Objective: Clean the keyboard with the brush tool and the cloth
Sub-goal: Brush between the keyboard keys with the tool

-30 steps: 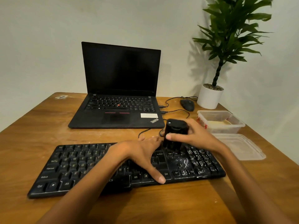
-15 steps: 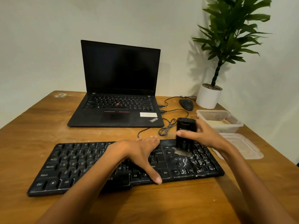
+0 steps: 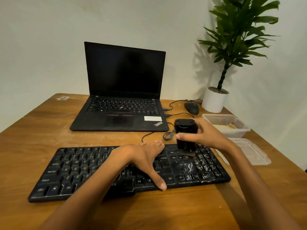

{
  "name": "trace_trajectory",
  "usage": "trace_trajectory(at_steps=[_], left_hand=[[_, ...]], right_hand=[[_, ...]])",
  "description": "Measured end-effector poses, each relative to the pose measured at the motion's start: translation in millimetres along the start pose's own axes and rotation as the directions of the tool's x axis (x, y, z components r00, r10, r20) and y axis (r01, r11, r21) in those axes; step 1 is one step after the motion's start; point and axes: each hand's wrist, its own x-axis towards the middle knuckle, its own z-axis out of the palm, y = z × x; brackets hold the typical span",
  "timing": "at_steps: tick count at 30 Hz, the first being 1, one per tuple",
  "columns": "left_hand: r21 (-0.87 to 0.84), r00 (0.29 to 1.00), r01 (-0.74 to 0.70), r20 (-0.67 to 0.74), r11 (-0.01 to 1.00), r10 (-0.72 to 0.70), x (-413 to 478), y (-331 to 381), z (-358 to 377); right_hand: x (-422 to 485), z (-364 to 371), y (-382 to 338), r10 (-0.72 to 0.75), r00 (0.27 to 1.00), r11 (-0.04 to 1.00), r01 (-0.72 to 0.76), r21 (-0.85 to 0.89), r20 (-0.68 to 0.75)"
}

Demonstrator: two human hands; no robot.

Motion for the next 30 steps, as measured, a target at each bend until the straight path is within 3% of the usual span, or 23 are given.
trace_trajectory(at_steps=[3,6,9,11,14,17,19,21,25,28,30], left_hand=[[-0.026,1.000,-0.011,-0.008,1.000,0.011,-0.1,-0.5,0.5],[-0.005,1.000,-0.004,0.005,1.000,0.004,-0.4,0.0,0.9],[0.003,1.000,-0.005,0.007,1.000,0.005,0.4,-0.1,0.4],[-0.001,1.000,-0.005,0.006,1.000,0.005,0.0,0.2,0.1],[-0.001,1.000,-0.011,-0.003,1.000,0.011,-1.3,1.0,0.3],[0.001,1.000,-0.016,-0.006,1.000,0.016,-0.9,0.0,0.4],[-0.002,1.000,-0.012,-0.001,1.000,0.012,-0.5,-0.1,0.7],[-0.005,1.000,-0.011,-0.001,1.000,0.011,0.7,-1.2,0.6],[0.000,1.000,-0.010,-0.003,1.000,0.010,0.6,-0.9,1.5],[-0.008,1.000,-0.022,-0.009,1.000,0.022,0.9,-1.9,0.8],[-0.009,1.000,-0.022,-0.004,1.000,0.022,0.0,-1.1,1.1]], right_hand=[[1.4,22.2,11.7,0.012,0.999,0.999,-0.014,0.050,0.045],[-3.6,6.8,23.3,0.131,0.991,0.988,-0.127,0.090,-0.042],[-7.6,-16.2,25.6,0.057,0.989,0.989,-0.038,0.143,-0.134],[-7.2,-15.5,22.6,0.024,0.997,0.975,-0.008,0.224,-0.071],[1.6,0.2,16.0,0.055,0.995,0.985,-0.067,0.161,0.081],[14.2,1.0,13.2,-0.007,0.999,0.992,0.013,0.127,-0.048],[15.9,-2.6,15.1,-0.017,1.000,0.985,0.015,0.170,0.011],[16.9,-2.4,17.7,0.040,0.993,0.994,-0.051,0.102,0.110],[21.8,-2.5,25.3,-0.011,0.999,0.992,0.018,0.122,-0.051],[22.0,8.1,24.1,0.025,0.994,0.995,-0.035,0.094,0.104],[22.9,12.3,22.9,0.005,0.999,0.999,-0.007,0.050,0.039]])
